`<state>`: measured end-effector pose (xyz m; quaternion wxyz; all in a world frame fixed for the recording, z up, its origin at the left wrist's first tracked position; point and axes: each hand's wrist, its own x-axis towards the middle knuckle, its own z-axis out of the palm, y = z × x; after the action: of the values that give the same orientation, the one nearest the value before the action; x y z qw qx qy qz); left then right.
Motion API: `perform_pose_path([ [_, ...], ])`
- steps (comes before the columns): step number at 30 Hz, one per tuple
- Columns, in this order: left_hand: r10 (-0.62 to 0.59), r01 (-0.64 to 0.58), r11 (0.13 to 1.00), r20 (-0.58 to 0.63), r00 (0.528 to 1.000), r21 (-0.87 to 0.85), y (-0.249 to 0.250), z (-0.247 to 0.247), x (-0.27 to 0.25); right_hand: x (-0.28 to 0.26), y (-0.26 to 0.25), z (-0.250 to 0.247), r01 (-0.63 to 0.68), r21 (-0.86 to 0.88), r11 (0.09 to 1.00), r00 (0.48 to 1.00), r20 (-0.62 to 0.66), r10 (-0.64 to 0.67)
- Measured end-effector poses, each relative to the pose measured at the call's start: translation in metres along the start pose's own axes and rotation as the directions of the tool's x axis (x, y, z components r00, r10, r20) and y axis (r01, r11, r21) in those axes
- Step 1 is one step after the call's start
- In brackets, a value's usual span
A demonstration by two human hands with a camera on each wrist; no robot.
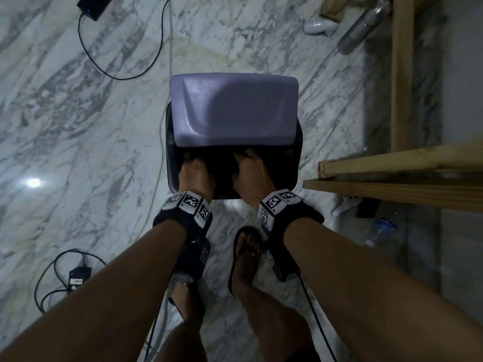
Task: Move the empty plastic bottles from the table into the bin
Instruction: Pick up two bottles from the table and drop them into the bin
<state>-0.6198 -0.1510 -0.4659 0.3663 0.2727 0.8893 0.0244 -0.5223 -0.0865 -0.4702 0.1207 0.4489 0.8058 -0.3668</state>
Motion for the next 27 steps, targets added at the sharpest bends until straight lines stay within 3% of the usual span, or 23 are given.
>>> perform_pose_path([
  [13,0.122,-0.122,0.992,-0.075,0.99,-0.006,0.002,-0.022,-0.046,-0.055,-0.009,-0.038,-0.019,0.04,0.999,1.0,0.017,0.018],
  [19,0.163,-0.163,0.986,-0.032,0.986,0.02,0.019,-0.068,-0.1,-0.106,-0.026,-0.088,-0.054,0.047,0.997,0.998,-0.011,0.054],
  [27,0.316,-0.314,0.948,-0.034,0.948,0.05,0.053,-0.153,-0.184,-0.194,-0.067,-0.176,-0.102,0.102,0.989,0.986,-0.123,0.115],
])
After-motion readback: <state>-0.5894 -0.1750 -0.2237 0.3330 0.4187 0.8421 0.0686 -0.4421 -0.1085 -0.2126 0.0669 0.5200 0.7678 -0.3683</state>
